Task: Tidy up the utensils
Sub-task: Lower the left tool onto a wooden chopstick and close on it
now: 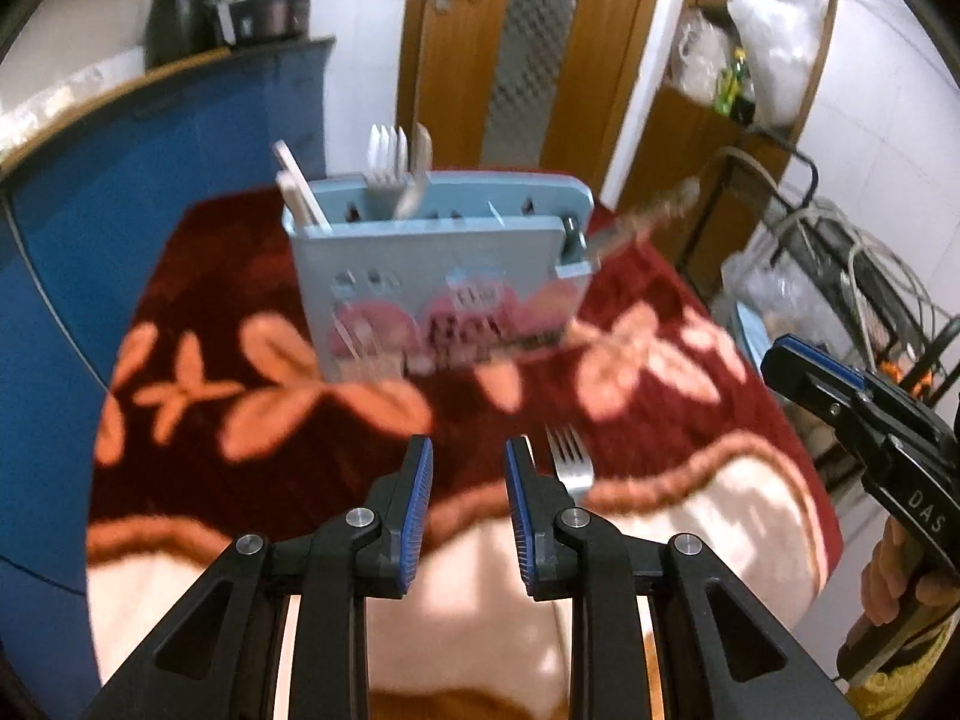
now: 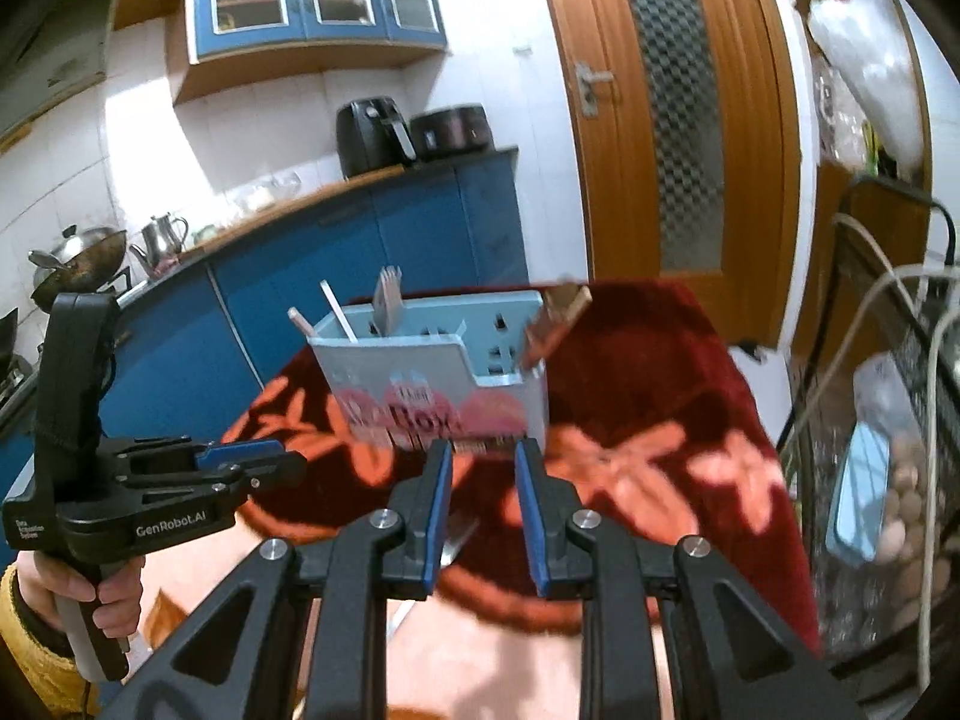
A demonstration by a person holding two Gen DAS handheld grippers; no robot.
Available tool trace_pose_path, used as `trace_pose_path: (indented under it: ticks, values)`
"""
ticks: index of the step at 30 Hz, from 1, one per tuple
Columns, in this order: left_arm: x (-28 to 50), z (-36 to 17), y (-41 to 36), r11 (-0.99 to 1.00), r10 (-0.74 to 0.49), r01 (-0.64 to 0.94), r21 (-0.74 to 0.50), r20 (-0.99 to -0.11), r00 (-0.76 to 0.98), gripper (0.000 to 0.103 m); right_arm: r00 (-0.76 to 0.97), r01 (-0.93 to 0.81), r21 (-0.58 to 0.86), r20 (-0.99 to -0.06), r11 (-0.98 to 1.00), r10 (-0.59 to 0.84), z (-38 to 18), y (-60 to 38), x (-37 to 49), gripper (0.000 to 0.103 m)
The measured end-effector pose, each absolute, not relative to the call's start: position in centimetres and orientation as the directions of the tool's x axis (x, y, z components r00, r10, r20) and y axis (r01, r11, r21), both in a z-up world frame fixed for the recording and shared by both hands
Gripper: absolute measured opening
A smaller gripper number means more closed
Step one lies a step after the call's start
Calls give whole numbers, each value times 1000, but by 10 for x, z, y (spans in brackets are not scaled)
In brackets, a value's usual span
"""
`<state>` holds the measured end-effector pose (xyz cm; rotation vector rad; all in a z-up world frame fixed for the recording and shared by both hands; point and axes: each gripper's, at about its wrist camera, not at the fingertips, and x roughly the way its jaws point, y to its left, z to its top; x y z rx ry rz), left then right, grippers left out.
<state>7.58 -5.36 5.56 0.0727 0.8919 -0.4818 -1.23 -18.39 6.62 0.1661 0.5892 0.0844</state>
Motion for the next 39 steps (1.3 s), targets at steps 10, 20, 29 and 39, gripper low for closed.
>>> trace_pose_path:
  ticks: [10,20,29,39]
  values:
    - [76,22,-77,878,-332,464,-120,-850,409,25,774,0,211,-619,977,134,40,-194,-24,24]
    - [81,1,-100,858,-310,496,-136,-906,287,25,747,28,243,-649,970,141,22,-210,-31,24]
    - [93,-10,-116,855,-254,504,-121,-946,204,18,738,51,273,-658,961,148,12,-224,-34,25]
    - [99,-13,-113,861,-281,481,-165,-942,181,4,723,61,288,-673,956,157,3,-231,-31,25]
